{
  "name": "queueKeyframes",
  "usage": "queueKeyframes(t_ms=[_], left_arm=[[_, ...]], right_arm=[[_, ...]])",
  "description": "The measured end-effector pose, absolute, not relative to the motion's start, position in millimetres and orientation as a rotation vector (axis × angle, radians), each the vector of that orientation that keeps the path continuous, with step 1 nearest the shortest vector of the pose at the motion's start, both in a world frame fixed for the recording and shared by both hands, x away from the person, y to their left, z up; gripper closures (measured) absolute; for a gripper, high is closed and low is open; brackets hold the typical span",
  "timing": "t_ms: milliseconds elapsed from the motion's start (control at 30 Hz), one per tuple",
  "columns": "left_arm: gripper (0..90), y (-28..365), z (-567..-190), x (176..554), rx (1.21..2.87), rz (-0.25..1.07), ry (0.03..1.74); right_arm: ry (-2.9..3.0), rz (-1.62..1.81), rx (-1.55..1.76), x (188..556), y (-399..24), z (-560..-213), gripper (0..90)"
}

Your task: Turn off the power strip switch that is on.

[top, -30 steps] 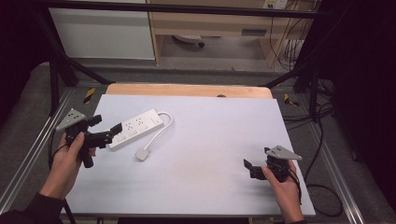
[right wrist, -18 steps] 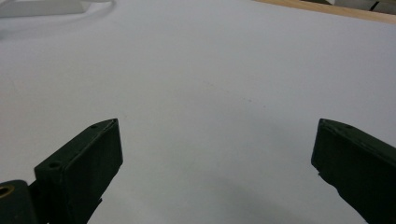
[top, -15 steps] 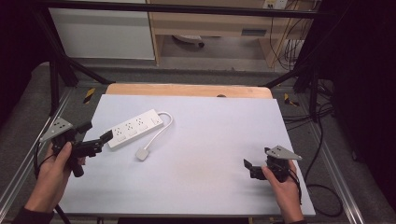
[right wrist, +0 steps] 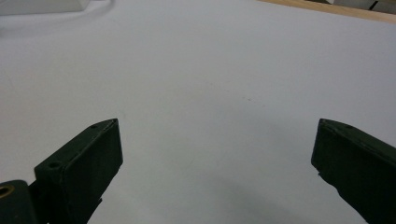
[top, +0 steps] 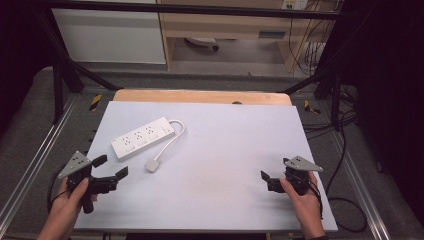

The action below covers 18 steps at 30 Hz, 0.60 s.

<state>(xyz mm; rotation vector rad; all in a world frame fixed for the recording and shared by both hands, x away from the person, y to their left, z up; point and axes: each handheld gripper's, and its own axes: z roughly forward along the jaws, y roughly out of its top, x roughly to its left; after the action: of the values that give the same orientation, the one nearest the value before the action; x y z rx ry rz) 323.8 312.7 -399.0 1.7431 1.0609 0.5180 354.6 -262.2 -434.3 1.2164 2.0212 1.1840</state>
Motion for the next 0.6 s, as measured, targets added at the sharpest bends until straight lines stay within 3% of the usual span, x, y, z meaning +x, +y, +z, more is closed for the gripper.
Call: queueKeyframes(t_ms=[600], left_arm=[[7.1, 277.1, -436.1, 308.1, 1.943, 0.415, 1.014]], right_arm=[[2.040, 1.171, 1.222, 355.7, -261.9, -436.3, 2.4]])
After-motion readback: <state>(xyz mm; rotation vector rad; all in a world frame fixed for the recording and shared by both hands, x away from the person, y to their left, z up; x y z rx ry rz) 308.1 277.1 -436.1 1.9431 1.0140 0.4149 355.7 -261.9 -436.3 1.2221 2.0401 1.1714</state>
